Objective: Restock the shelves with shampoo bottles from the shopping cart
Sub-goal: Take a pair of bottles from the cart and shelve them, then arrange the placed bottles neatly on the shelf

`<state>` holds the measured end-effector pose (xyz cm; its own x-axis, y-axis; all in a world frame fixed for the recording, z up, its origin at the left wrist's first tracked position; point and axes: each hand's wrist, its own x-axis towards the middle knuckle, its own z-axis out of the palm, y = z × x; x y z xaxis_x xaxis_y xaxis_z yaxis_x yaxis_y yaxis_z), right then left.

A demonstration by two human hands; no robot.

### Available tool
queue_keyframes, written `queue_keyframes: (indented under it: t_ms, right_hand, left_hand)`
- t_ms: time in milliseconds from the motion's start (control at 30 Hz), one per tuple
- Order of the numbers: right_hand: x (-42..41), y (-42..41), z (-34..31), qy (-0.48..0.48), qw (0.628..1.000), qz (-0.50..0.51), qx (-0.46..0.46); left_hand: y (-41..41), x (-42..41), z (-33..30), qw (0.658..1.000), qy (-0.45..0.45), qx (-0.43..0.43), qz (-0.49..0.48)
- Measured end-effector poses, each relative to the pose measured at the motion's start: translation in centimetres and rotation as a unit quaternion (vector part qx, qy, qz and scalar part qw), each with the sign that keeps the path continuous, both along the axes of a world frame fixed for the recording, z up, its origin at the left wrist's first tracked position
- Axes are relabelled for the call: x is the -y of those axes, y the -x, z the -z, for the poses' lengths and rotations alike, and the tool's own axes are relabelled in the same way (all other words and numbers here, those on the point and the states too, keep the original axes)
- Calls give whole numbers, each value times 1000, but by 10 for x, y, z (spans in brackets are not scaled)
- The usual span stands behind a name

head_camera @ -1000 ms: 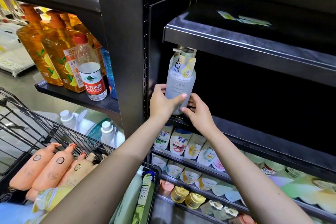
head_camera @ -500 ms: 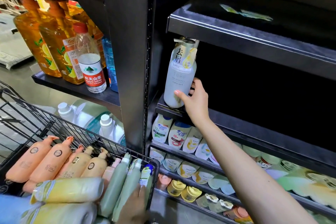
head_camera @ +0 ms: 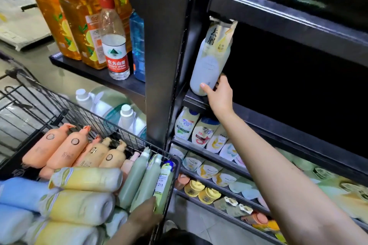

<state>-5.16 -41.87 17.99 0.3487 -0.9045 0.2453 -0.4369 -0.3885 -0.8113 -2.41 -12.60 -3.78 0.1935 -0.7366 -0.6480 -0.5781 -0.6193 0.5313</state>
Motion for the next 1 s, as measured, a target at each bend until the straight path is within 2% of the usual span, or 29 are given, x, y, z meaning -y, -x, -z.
queue_keyframes:
  t_ms: [67,167,233,300,400,533,600,700,900,1000]
  right_hand:
    - [-21,13,15,25,1000,3,-3]
    - [-75,37,50,119,992,-9,-27]
    - [-116,50,82,174,980,-74,-67]
    - [-150,59,120,181,960,-164,-135]
    - [-181,65,175,54,918,-269,-288]
    - [-200,67,215,-85,876,-270,-392]
    - [-204,72,220,-110,869,-269,-400]
    - [-204,86,219,-143,880,-258,-372]
    - [-190,131,217,-159,890,-226,-363]
    - [-185,153,218,-182,895,-198,-357]
  left_hand:
    - [-9,-7,-3,999,31,22,-36]
    - [-24,-35,-1,994,-3,23,-107]
    - [-35,-55,4,988,21,31,-148]
    - [-37,-68,2,986,33,23,-161]
    - [-29,-72,-1,984,48,27,-170]
    - [-21,-64,8,974,62,2,-220]
    - [-19,-53,15,979,42,-11,-200]
    - [-20,-25,25,986,36,4,-160]
    - [-37,43,34,983,70,95,-138]
    - [-35,63,40,977,14,159,-145]
